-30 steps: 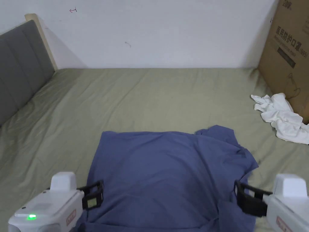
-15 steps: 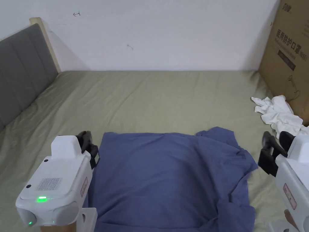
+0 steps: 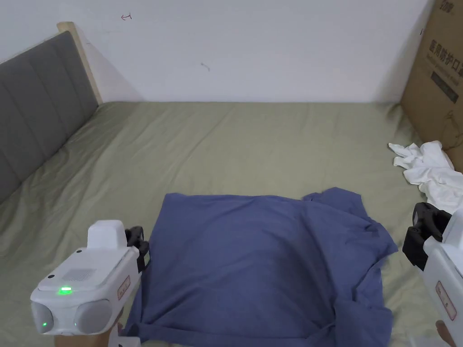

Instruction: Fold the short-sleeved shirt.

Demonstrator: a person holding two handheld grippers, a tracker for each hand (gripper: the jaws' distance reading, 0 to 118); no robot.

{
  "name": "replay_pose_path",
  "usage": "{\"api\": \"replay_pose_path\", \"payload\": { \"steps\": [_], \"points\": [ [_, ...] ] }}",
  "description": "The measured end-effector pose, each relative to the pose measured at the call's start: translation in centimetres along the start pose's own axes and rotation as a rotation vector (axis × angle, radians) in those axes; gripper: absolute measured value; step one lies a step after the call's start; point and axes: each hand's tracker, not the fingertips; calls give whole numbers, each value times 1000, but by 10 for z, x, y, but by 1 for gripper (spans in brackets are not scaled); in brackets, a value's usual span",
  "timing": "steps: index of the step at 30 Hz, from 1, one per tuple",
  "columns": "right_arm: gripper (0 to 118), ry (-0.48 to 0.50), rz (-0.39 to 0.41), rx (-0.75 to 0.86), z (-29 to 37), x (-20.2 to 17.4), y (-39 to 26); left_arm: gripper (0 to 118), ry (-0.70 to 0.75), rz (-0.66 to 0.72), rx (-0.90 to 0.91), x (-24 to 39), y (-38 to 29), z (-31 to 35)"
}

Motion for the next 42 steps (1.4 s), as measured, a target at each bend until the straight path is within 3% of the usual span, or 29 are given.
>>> {"api": "replay_pose_path", "payload": {
  "steps": [3, 5, 6, 8, 10, 11, 18, 24, 25, 29, 30, 32, 34, 35, 39, 42],
  "points": [
    [2, 6, 0, -21, -2, 0, -4, 0, 33, -7, -118, -16, -27, -12],
    [2, 10, 0, -33, -3, -1, -8, 11, 42, 12, -214, -24, -47, -17],
    [2, 11, 1, -38, -3, -2, -9, 22, 42, 29, -251, -29, -55, -20],
    [2, 16, 9, -53, -5, -3, -11, 62, 45, 54, -325, -37, -73, -26],
    [2, 18, 14, -65, -6, -2, -14, 90, 56, 58, -398, -43, -88, -34],
    [2, 20, 15, -72, -7, -2, -15, 95, 61, 48, -421, -44, -94, -37],
    [2, 12, 7, -118, -9, 3, -27, 91, 120, -17, -471, -44, -128, -50],
    [2, 8, -1, -158, -14, 9, -37, 22, 25, 36, -528, -44, -145, -55],
    [2, 6, -6, -170, -16, 10, -40, 3, 42, 23, -517, -42, -143, -54],
    [3, 10, -31, -299, -22, 10, -62, 2, 45, -21, -491, -38, -136, -50],
    [8, -1, -32, -347, -26, 16, -76, 2, 43, -23, -478, -38, -133, -47],
    [40, 13, -47, -441, -31, 19, -101, 2, 36, -22, -455, -39, -129, -44],
    [80, 21, -46, -529, -33, 17, -130, 2, 31, -15, -442, -39, -124, -42],
    [90, 22, -41, -562, -34, 16, -142, 2, 28, -13, -438, -39, -123, -41],
    [93, 58, -70, -692, -34, 8, -180, 2, 23, -22, -431, -33, -115, -38],
    [86, 75, -85, -729, -32, 6, -195, 2, 21, -13, -430, -31, -114, -37]
  ]
}}
